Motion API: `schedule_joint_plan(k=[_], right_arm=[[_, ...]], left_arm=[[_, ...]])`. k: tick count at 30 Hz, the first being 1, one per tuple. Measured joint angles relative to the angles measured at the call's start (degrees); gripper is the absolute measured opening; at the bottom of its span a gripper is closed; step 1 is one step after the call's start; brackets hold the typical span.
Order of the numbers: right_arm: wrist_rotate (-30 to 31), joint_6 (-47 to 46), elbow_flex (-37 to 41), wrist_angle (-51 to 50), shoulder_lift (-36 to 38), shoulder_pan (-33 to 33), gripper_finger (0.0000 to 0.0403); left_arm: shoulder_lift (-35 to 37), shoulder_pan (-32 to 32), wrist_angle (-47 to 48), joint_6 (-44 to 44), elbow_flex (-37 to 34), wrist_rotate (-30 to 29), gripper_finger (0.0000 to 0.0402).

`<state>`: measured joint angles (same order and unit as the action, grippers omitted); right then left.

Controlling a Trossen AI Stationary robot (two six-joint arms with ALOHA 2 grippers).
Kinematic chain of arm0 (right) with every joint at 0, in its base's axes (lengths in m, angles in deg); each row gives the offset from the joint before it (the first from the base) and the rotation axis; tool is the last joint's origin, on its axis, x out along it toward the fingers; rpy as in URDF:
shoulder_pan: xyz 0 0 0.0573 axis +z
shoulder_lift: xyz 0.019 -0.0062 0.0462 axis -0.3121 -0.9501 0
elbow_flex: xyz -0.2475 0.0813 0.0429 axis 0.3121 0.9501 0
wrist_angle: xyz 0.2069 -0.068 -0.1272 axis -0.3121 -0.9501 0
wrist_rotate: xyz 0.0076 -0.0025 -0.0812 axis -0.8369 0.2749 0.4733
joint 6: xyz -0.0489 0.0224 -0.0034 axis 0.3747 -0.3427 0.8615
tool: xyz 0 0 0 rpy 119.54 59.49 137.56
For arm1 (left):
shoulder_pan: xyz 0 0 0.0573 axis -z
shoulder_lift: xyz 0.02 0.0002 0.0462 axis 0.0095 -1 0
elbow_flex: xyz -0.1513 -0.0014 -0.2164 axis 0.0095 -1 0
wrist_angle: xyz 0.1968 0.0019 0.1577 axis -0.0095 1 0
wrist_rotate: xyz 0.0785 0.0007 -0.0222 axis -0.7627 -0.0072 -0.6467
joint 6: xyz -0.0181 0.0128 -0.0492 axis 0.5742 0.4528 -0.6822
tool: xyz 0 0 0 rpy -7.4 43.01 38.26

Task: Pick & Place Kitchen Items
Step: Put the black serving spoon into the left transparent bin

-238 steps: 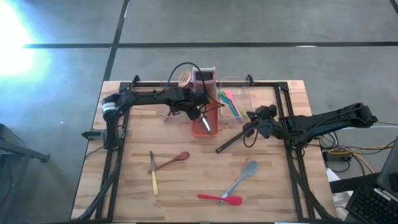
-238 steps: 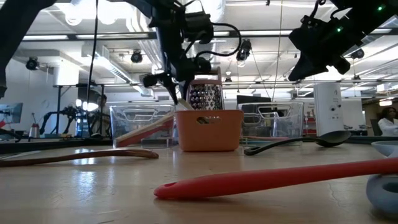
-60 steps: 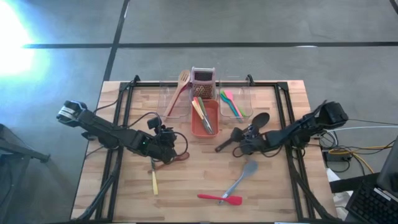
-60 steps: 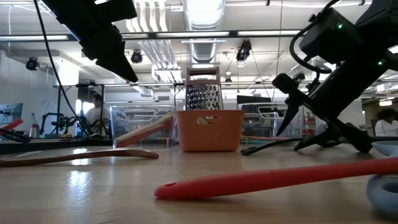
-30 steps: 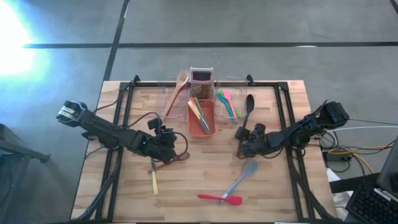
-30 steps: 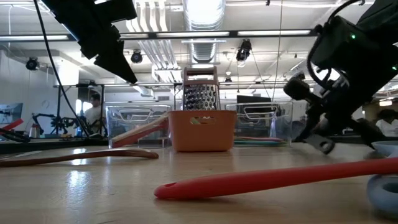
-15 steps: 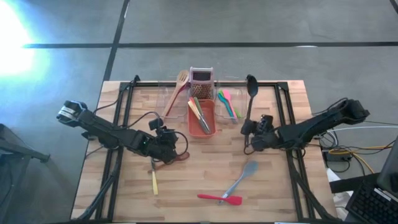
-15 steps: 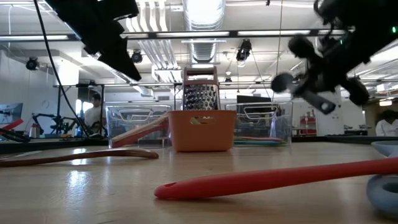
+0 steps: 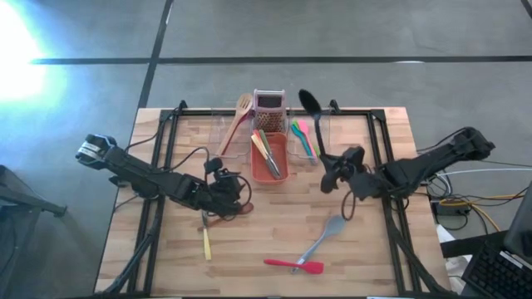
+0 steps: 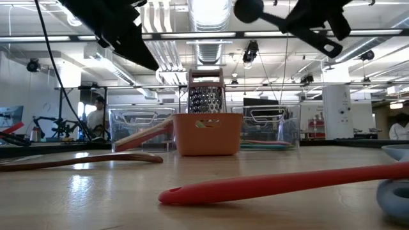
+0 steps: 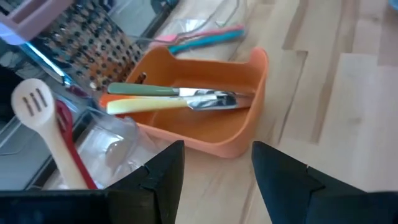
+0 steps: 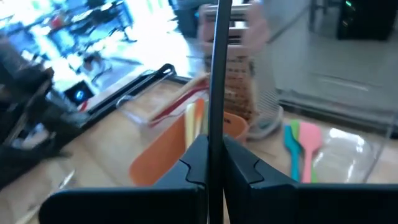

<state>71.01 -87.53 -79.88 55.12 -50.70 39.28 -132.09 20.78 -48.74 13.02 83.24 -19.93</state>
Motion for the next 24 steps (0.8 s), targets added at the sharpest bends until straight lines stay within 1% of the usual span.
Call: schedule_joint_plan(k=[4,8,12,14,15,17,20,22,24], right_arm=[[1.2,2.4,-0.8,0.0,-1.3,4.0,0.0011],[2.1,5.3,-0.7,3.8,-3.2,7.5,0.0011],[2.7,13.9,-0.7,14.0,-6.1,10.1,0.0011],[2.7,20.5,-0.7,20.9,-8.0,11.3,0.0011],[2.6,24.2,-0.7,24.6,-9.0,11.9,0.0011],[1.7,31.4,-0.8,31.6,-10.9,13.0,0.0011],[-2.2,40.4,-1.8,39.5,-13.6,13.7,0.0011],[-4.2,43.3,-2.8,41.6,-15.2,13.9,0.0011],[-4.6,44.6,-3.8,41.7,-16.6,13.9,0.0011]], left_arm=[[0.0,0.0,-3.1,-0.2,0.0,-1.8,0.0190],[-0.1,-0.1,-11.7,2.5,0.0,-3.1,0.0190],[-0.1,-0.8,-25.4,9.1,-1.1,-3.1,0.0190],[-0.1,-1.8,-34.6,13.6,-2.7,-1.3,0.0190],[-0.1,-2.5,-39.2,15.4,-3.7,0.7,0.0190],[-0.1,-4.5,-47.9,18.0,-5.5,8.2,0.0190],[-0.1,-8.6,-58.6,18.8,-8.2,24.3,0.0186],[-0.1,-11.2,-64.4,18.1,-9.7,34.7,0.0183],[-0.1,-13.4,-69.6,16.4,-11.0,43.1,0.0181]])
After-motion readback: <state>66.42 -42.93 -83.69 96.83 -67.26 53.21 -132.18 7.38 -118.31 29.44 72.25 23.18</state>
